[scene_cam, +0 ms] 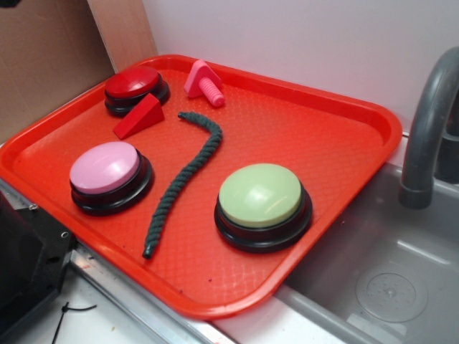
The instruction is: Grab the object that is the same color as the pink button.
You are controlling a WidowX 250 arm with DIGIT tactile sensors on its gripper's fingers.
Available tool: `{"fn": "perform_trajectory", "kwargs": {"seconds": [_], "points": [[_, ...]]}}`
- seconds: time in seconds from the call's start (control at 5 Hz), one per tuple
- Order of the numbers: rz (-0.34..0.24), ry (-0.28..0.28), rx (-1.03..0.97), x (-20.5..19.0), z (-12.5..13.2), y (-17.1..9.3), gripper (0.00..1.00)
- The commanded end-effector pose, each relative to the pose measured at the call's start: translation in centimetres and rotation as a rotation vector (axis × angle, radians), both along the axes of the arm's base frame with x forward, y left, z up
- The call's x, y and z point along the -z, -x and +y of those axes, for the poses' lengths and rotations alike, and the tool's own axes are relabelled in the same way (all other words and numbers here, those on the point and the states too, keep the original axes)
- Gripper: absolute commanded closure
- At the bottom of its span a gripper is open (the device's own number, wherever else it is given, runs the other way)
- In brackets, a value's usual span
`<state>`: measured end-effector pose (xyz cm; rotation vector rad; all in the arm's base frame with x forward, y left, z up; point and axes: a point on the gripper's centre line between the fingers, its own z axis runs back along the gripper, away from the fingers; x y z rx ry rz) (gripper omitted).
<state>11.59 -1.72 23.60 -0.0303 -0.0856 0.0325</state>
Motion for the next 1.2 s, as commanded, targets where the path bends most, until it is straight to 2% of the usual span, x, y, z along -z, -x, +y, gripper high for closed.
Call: {"fn": "perform_trajectory", "kwargs": {"seconds": [0.0, 0.4, 0.6, 0.8, 1.0], "points": [[0.0, 0.0, 0.0, 0.0, 0.0, 0.0, 0.0], [0.008, 0.007, -0.007, 0.5, 0.5, -0.9, 0.0], [0.001, 0.018, -0.114, 1.4, 1.3, -2.1, 0.0], [-0.006, 0.031, -0.303, 2.6, 2.3, -3.9, 0.0], [-0.079, 0.0, -0.553, 3.9, 3.1, -5.8, 0.0]]}}
